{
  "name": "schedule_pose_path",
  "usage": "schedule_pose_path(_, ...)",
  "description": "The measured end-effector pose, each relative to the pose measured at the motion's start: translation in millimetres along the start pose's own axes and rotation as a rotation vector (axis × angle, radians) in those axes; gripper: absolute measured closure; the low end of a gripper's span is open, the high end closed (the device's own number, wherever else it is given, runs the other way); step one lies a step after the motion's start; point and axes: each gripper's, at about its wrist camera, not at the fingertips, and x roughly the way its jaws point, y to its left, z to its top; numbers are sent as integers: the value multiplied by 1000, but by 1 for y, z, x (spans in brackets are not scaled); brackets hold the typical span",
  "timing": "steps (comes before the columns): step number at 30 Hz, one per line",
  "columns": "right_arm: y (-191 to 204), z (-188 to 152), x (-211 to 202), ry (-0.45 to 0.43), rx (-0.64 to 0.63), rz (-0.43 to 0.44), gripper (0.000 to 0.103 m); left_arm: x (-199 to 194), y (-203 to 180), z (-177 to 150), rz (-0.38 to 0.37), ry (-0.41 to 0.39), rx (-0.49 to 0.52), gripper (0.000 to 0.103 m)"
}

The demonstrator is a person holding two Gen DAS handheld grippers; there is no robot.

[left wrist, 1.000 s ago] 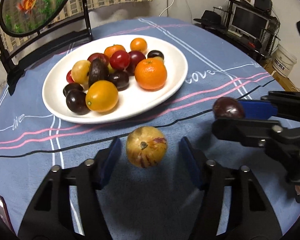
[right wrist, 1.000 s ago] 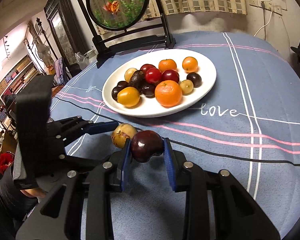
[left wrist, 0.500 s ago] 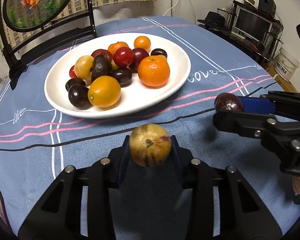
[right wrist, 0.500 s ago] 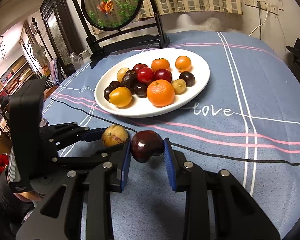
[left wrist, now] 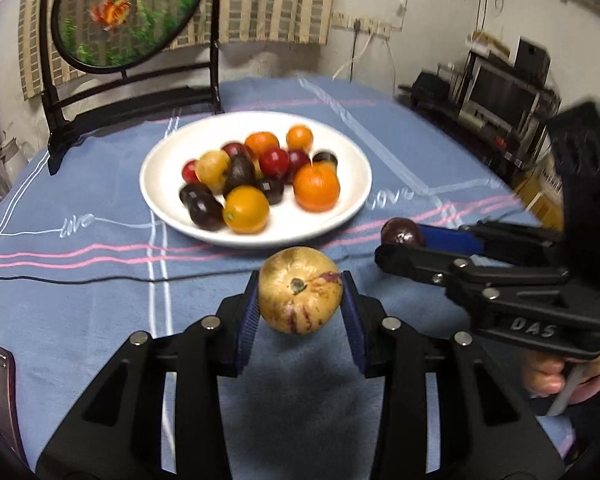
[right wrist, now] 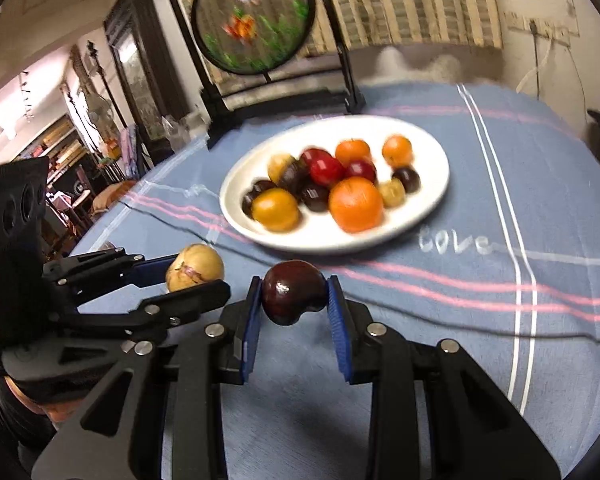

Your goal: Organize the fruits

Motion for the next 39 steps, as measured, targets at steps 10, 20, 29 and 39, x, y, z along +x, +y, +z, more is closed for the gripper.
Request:
schedule_pose_path(10, -27, 63, 49, -71, 50, -113, 71, 31, 33, 79, 115, -54, -2, 64)
schedule_pose_path(20, -59, 96, 98, -2, 77, -138, 70, 89, 62, 111, 196, 13, -44, 57)
schedule_pose_path(29, -34, 77, 51, -19, 40, -90, 37, 37, 54, 102, 261, -92, -40, 8)
schedule_pose_path(39, 6, -1, -37, -127, -72, -115, 1, -35, 22, 32, 253, -142, 43, 2)
